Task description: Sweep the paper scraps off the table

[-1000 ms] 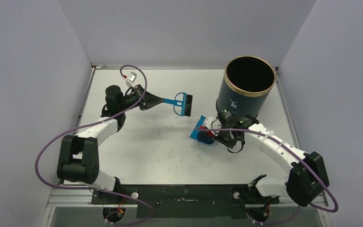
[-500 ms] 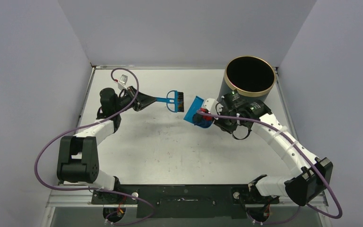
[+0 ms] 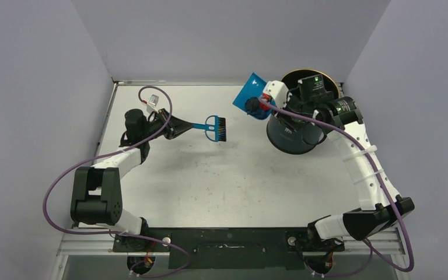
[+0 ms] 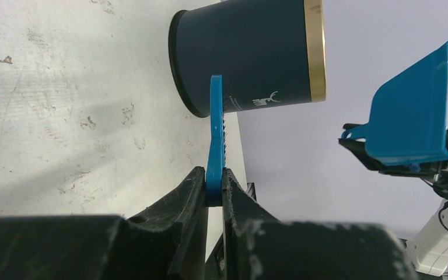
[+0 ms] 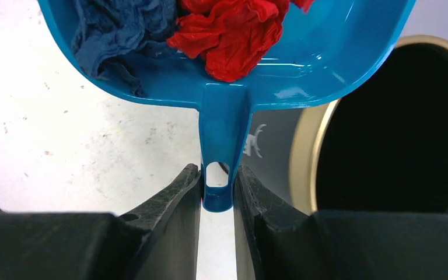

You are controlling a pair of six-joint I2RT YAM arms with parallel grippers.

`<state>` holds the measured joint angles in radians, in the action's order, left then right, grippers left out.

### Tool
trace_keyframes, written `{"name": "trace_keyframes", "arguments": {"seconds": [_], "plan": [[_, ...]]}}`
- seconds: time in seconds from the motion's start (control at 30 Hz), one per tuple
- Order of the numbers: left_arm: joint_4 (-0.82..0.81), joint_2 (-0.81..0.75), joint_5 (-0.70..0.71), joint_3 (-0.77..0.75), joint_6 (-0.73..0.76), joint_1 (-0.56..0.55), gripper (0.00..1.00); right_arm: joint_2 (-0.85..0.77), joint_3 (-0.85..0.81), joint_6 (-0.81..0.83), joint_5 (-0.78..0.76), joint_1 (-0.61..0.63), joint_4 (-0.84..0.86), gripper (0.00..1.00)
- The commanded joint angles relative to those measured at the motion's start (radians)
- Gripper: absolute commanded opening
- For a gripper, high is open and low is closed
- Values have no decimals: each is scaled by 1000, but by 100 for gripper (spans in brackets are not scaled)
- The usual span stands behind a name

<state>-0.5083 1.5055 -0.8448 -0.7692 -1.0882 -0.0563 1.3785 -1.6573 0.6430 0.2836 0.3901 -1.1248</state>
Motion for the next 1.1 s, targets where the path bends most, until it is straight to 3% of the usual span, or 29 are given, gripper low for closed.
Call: {"name": "trace_keyframes", "arguments": {"seconds": [0.0, 0.2, 0.6, 0.83, 1.07], "plan": [[-4, 4, 1, -41, 28, -10, 0, 43, -122, -3, 50, -60, -75, 5], [92, -17, 21, -65, 93, -38, 0, 63, -216, -19, -14, -146, -117, 5], [298, -60, 64, -130, 244, -116, 0, 63, -240, 12, -278, -282, -135, 5], [392, -84, 98, -159, 323, -165, 0, 132, -301, 103, -517, -321, -188, 5], [394, -90, 93, -160, 318, -175, 0, 272, -429, 261, -883, -312, -172, 5]]}}
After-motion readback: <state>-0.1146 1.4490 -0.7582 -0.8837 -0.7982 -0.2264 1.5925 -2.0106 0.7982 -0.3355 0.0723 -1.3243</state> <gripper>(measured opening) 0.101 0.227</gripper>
